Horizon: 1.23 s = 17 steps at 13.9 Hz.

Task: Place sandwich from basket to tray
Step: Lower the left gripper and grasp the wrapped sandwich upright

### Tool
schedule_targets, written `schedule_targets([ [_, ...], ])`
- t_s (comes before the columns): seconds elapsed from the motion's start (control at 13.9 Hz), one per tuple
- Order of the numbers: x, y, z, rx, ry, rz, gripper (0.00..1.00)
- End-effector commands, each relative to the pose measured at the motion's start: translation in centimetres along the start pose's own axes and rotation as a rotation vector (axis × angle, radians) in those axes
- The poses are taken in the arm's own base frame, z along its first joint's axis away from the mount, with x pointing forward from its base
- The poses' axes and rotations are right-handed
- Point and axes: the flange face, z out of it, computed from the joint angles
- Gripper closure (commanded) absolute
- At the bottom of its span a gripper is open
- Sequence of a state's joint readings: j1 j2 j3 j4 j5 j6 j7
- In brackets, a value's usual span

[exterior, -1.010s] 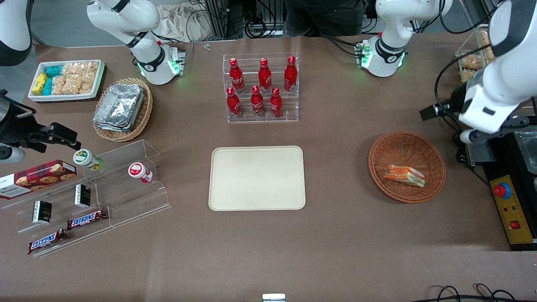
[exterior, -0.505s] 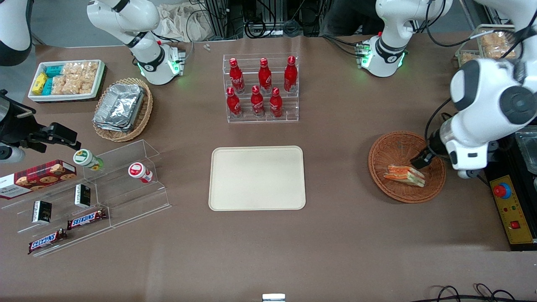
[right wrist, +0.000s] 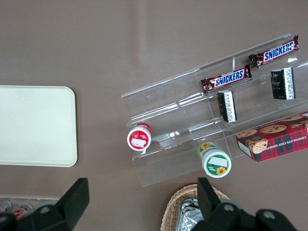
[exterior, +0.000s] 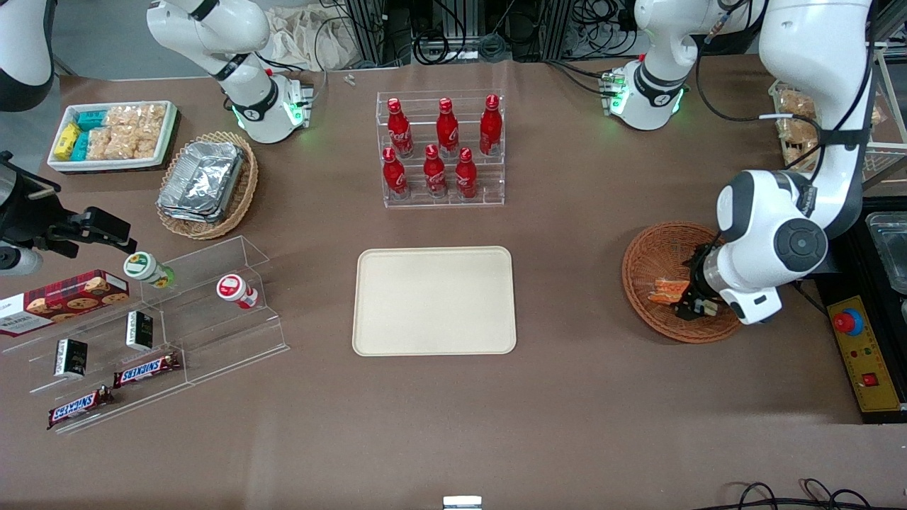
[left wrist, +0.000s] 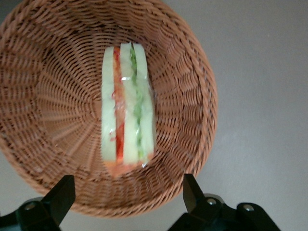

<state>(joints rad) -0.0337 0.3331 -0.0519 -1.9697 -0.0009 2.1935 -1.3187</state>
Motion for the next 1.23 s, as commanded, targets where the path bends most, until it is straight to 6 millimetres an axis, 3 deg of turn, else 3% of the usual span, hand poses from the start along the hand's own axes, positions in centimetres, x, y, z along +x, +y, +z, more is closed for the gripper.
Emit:
schedule_targets([
  [0.0, 0.4, 0.7, 0.1, -0.034, -0.001, -0.059, 0.0],
  [0.22, 0.6, 1.0, 3.1, -0.017, 0.003, -0.059, 0.0],
  [0.79, 2.0, 0.5, 5.7, 0.024, 0.015, -0.06, 0.03],
  [0.87, 2.0, 0.5, 5.6, 0.022, 0.016, -0.06, 0.31],
  [0.94, 2.1, 0.5, 5.7, 0.024, 0.015, -0.062, 0.75],
  [1.01, 2.1, 0.5, 5.3, 0.019, 0.017, -0.062, 1.0],
  [1.15, 1.9, 0.4, 2.9, 0.007, 0.022, -0.05, 1.0],
])
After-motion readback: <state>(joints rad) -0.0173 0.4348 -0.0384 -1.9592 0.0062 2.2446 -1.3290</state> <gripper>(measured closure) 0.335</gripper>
